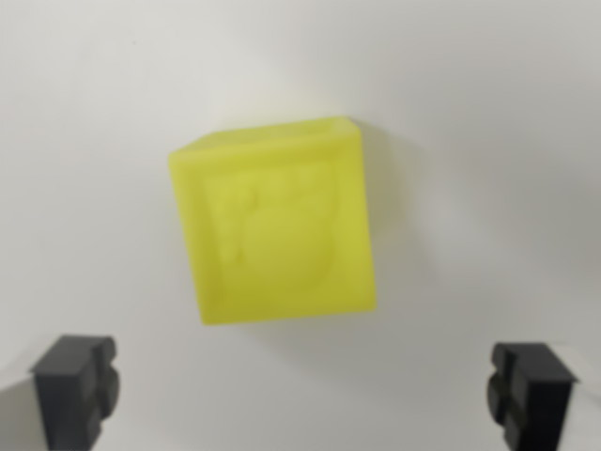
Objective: Pick yellow cube
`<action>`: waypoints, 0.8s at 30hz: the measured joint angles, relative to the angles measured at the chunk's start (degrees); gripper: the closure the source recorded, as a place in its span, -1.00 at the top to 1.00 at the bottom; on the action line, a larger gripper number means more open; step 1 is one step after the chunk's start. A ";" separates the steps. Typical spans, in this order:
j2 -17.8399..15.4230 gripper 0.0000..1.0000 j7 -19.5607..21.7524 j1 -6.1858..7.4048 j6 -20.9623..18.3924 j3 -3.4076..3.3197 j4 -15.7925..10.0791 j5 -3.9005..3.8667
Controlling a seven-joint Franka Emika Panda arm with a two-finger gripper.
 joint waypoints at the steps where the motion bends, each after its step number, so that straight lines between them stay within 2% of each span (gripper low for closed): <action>1: 0.40 1.00 -0.33 0.12 0.19 0.00 0.24 -0.01; 11: 3.93 1.00 -3.60 1.19 1.55 -0.01 2.59 -0.09; 24: 7.10 1.00 -3.90 1.32 3.82 -0.06 3.55 0.03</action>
